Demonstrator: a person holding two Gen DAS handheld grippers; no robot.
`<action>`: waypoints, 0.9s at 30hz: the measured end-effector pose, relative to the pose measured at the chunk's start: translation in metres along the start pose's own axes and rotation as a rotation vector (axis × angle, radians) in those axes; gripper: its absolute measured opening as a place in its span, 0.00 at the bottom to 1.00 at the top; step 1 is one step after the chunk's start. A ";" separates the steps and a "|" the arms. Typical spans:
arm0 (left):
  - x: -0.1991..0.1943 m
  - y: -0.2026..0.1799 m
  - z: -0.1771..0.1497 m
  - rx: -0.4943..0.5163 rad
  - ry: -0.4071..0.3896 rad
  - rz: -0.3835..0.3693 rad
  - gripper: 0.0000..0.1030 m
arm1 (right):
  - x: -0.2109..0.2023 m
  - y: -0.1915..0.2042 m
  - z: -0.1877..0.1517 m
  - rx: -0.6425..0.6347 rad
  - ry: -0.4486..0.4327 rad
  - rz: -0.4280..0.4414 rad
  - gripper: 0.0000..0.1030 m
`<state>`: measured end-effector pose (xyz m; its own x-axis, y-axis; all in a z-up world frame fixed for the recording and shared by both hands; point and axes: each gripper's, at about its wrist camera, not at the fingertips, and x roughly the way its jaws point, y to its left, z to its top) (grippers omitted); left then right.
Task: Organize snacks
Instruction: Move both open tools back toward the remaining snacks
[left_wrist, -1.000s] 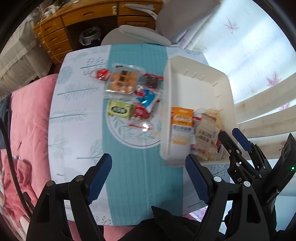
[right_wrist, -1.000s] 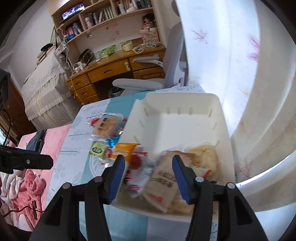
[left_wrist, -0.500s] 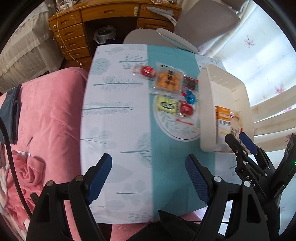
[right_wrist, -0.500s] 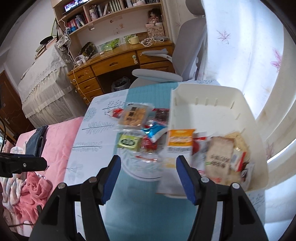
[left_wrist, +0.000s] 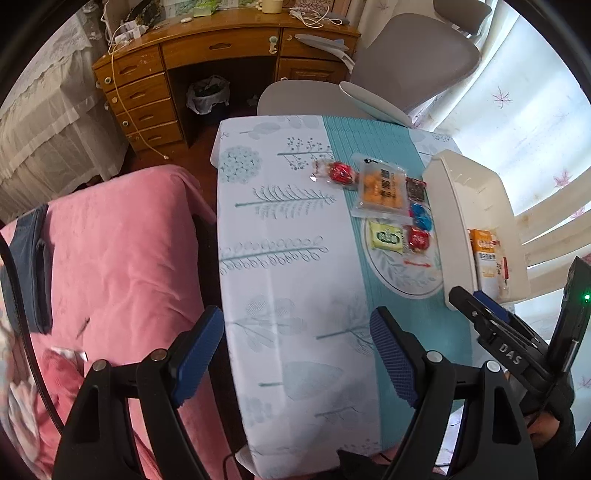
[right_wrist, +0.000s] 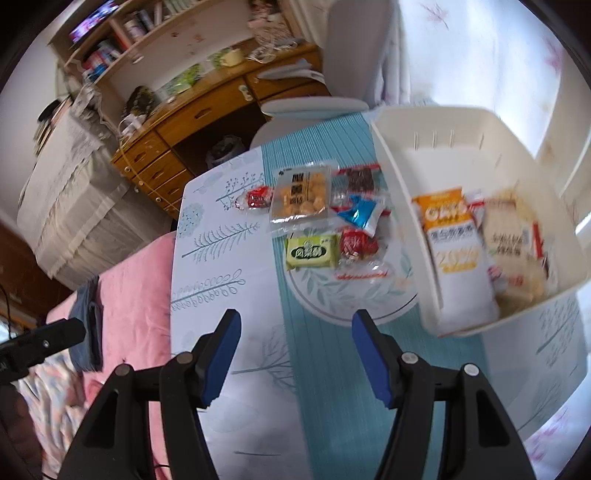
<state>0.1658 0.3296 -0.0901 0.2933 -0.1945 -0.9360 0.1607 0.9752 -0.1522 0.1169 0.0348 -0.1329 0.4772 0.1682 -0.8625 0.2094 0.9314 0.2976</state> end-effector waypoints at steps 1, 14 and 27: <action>0.003 0.002 0.004 0.012 -0.005 0.005 0.78 | 0.003 0.001 0.000 0.028 0.008 0.009 0.61; 0.060 -0.003 0.079 0.178 -0.016 0.057 0.79 | 0.054 0.021 0.007 0.094 0.054 -0.005 0.61; 0.151 -0.043 0.158 0.354 -0.019 0.067 0.85 | 0.114 0.038 0.020 -0.040 -0.088 -0.203 0.61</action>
<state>0.3520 0.2412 -0.1745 0.3314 -0.1364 -0.9336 0.4561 0.8893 0.0320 0.1960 0.0833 -0.2116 0.5019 -0.0516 -0.8634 0.2757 0.9557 0.1032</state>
